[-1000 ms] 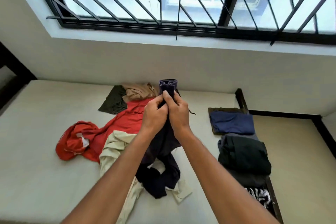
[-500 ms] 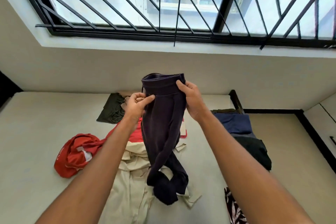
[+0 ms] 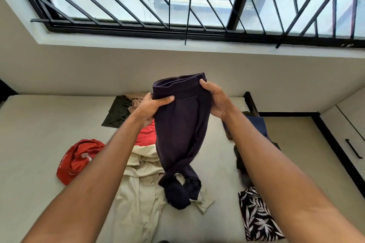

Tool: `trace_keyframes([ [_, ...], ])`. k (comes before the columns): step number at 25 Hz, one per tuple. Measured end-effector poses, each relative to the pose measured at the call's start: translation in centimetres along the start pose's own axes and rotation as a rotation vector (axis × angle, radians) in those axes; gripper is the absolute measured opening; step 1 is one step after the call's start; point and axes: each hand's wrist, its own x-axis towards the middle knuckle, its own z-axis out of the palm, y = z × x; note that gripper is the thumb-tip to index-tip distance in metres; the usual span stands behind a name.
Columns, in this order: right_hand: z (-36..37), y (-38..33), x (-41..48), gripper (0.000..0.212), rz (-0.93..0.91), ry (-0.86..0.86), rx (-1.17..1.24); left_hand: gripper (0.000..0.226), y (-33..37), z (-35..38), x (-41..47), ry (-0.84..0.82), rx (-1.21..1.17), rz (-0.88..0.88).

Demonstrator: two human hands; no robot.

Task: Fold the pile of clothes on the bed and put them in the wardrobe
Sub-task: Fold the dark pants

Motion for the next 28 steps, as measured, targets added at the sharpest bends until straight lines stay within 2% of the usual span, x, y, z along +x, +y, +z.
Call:
trace_keyframes([
  [2, -0.8, 0.5, -0.5, 0.036, -0.029, 0.047, -0.142, 0.055, -0.2, 0.0, -0.6, 0.125, 0.071, 0.04],
  [3, -1.3, 0.7, -0.9, 0.042, -0.038, 0.047, -0.201, 0.052, -0.2, -0.1, -1.0, 0.141, 0.143, 0.058],
  [5, -2.2, 1.2, -2.0, 0.058, -0.04, 0.03, -0.306, 0.032, 0.0, -0.2, -2.0, 0.102, 0.287, 0.098],
  [7, -2.7, 1.7, -2.7, 0.061, -0.031, -0.002, -0.361, 0.029, 0.5, -0.4, -3.0, 0.031, 0.335, 0.088],
  [10, -3.1, 1.7, -1.5, 0.052, -0.053, 0.028, -0.347, 0.033, 2.0, -0.9, -1.8, -0.073, 0.45, 0.065],
  [13, -2.0, -0.7, 3.3, 0.03, -0.116, 0.183, -0.377, 0.038, 5.2, -0.9, 3.1, 0.059, 0.499, 0.08],
  [15, -0.5, -4.0, 7.5, 0.027, -0.175, 0.287, -0.412, 0.043, 8.6, -0.5, 6.7, 0.193, 0.449, 0.066],
  [17, 1.0, -8.2, 10.9, 0.031, -0.236, 0.327, -0.437, 0.038, 12.6, 0.3, 9.7, 0.238, 0.364, 0.085],
  [19, 2.7, -12.9, 12.8, 0.037, -0.299, 0.348, -0.437, 0.036, 17.4, 1.2, 11.6, 0.221, 0.327, 0.127],
  [21, 4.3, -17.7, 13.4, 0.02, -0.378, 0.306, -0.404, 0.031, 22.4, 2.2, 12.3, 0.168, 0.321, 0.165],
  [23, 5.9, -21.6, 13.3, 0.023, -0.463, 0.279, -0.367, 0.031, 26.3, 3.2, 12.0, 0.13, 0.343, 0.258],
  [26, 7.6, -25.6, 11.7, 0.023, -0.547, 0.212, -0.307, 0.029, 29.9, 4.6, 11.1, 0.076, 0.343, 0.399],
  [28, 8.3, -26.3, 10.7, 0.023, -0.597, 0.195, -0.29, 0.034, 30.5, 4.7, 10.4, 0.071, 0.292, 0.415],
])
